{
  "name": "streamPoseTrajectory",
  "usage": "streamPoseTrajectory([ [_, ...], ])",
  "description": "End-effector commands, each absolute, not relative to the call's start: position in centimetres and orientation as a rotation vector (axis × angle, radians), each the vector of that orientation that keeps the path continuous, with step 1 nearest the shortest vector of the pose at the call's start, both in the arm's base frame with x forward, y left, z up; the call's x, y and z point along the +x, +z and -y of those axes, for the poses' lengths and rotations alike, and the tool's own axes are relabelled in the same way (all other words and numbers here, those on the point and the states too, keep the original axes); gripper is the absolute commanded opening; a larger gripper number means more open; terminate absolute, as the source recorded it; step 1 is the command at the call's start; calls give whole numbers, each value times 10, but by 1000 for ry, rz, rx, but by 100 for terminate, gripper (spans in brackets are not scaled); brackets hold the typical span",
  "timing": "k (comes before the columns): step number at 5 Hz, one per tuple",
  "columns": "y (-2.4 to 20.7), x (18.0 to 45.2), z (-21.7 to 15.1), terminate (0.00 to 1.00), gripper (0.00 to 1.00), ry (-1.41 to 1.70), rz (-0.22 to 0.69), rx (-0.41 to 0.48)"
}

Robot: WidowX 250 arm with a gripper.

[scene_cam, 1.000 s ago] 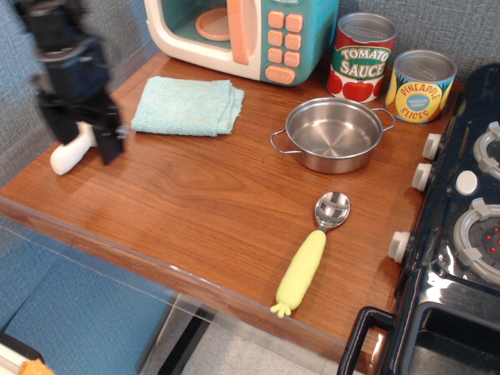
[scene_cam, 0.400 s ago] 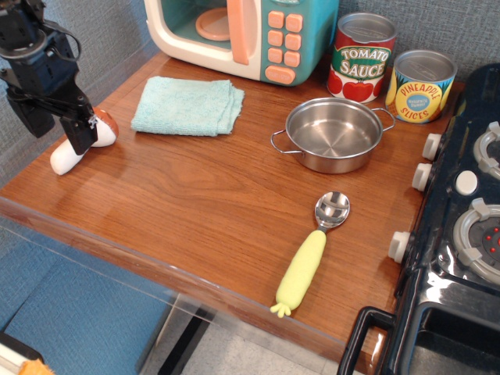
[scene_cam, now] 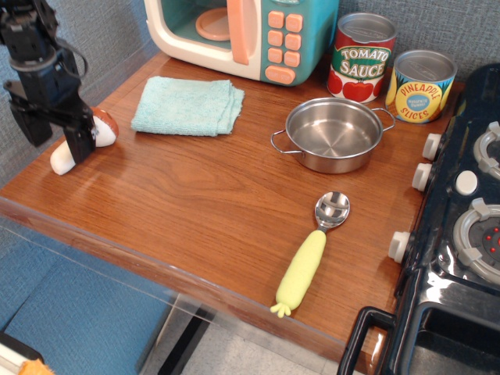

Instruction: THE MASHROOM WAS REPLACED NEAR SPOON

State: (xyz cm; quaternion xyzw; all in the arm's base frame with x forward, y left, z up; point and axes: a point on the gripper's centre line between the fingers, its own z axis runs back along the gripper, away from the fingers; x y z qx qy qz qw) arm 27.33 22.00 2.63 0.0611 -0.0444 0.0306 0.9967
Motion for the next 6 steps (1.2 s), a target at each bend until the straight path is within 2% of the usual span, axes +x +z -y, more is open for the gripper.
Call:
streamPoseTrajectory([
  [1,18,274,-220,0,0,88,67,133],
  [2,40,275,-212,0,0,86,114,161],
  [3,72,278,-198,0,0,95,137,200],
  [4,93,284,-158,0,0,122,95,252],
  [5,94,298,-109,0,0,63,74,194],
  [6,78,291,-58,0,0,-21,32,206],
])
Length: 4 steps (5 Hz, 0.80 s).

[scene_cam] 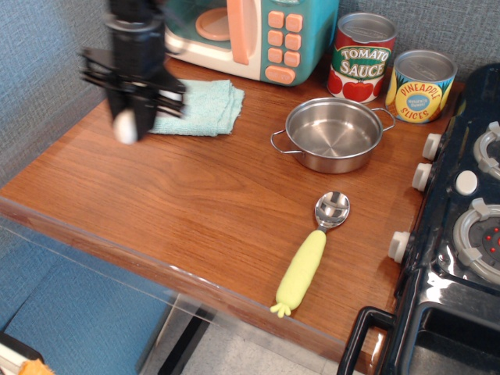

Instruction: THE MASHROOM WAS REPLACED NEAR SPOON

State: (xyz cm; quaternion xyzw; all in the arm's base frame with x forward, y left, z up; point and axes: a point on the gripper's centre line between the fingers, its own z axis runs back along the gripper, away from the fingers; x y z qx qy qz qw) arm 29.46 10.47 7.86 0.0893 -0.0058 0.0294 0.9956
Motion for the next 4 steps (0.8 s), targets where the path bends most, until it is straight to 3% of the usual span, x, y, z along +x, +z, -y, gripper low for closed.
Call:
streamPoseTrajectory([
  [1,62,272,-16,0,0,-45,0,222],
  [2,48,258,-9,0,0,-81,-14,239],
  [3,36,252,-2,0,0,-103,-23,199],
  [4,40,251,2,0,100,-122,23,156],
])
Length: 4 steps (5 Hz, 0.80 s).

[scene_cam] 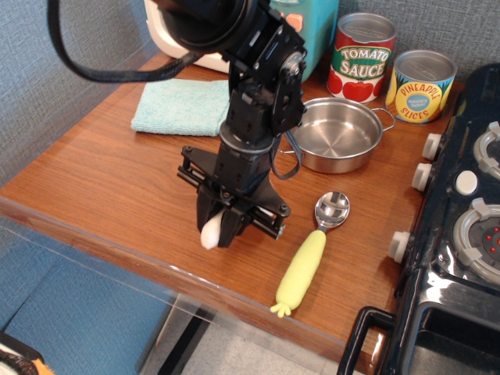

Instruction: THE MASHROOM WAS REPLACED NEAR SPOON

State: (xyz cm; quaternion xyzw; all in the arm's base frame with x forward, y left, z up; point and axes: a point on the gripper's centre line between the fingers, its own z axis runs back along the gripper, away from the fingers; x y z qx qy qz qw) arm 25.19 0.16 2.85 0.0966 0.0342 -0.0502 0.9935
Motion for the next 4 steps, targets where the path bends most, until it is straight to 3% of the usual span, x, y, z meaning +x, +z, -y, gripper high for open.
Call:
streamPoseTrajectory([
  [1,49,253,2,0,100,-120,73,106],
  [3,91,253,-1,0,100,-127,131,82],
  [4,94,252,-5,0,100,-133,131,85],
])
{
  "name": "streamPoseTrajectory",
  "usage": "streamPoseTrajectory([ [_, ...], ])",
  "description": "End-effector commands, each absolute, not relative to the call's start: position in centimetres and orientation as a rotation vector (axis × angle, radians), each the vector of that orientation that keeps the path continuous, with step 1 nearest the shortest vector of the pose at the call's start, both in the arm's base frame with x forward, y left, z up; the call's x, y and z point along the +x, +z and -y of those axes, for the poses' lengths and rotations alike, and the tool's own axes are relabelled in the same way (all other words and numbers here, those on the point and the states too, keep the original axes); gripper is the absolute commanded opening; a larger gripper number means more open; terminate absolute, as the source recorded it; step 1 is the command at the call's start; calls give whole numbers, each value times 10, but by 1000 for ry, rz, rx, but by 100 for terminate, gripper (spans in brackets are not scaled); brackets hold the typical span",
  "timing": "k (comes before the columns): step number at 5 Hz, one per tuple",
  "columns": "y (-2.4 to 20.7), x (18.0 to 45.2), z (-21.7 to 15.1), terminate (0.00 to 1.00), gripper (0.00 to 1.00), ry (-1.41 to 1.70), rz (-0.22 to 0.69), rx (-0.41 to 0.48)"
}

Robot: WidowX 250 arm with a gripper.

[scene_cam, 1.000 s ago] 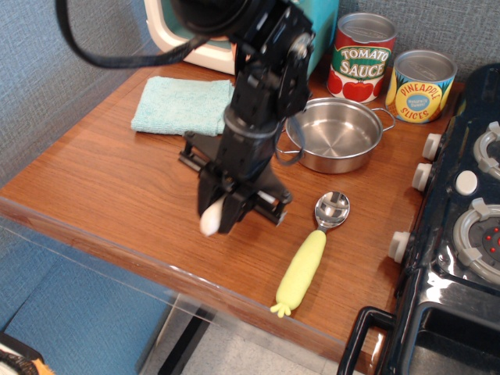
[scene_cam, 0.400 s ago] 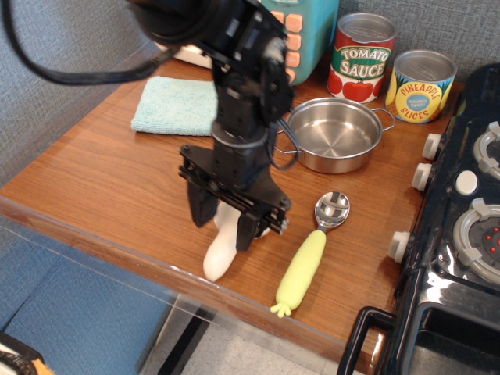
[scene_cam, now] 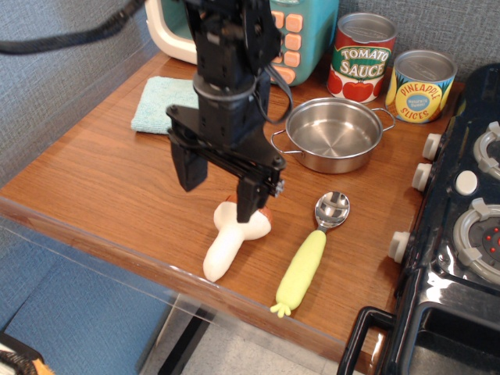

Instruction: THE MASHROOM WAS REPLACED NEAR SPOON

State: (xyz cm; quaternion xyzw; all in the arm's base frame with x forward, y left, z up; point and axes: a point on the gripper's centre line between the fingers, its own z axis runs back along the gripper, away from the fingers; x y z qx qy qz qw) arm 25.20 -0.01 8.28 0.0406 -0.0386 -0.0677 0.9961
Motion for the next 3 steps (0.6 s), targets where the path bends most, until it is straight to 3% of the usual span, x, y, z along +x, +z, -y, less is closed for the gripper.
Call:
streamPoseTrajectory([
  [1,94,252,-5,0,100,-133,131,85],
  [2,94,252,-5,0,100,-133,131,85],
  [3,94,252,-5,100,100,-133,131,85],
])
